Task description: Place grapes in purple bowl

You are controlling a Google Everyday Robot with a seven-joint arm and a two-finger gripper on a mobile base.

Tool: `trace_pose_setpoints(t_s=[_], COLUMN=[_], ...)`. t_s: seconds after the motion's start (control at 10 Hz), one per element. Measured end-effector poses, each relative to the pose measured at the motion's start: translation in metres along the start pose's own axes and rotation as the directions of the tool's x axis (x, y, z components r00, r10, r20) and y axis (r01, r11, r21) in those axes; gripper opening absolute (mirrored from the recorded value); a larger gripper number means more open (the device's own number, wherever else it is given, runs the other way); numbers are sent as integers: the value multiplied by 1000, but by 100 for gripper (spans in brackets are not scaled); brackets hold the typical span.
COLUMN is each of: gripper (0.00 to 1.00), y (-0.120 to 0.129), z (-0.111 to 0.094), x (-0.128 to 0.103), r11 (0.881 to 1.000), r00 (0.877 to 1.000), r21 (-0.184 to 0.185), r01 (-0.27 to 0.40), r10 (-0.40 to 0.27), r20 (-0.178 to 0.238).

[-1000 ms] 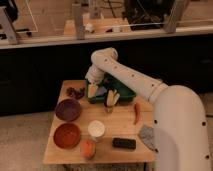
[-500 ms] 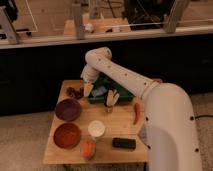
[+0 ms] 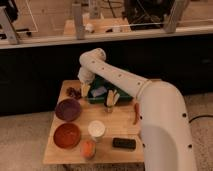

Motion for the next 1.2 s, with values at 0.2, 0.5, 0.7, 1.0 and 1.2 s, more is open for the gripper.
trace_pose_setpoints(t_s=[0.2,0.5,0.7,1.0,1.2], gripper=[80,80,80,80,80], y=[-2,-4,-5,-4,-2], z=[8,19,27,39,48], x=[-8,-16,-24,-23,-21], r11=[998,983,966,951,953], r00=[997,982,966,949,950], r21=[11,10,4,-19,-42], r01=[62,184,258,308,299], r10=[-61,-184,-258,-308,-302], r20=[-40,-37,-29,-62,-81])
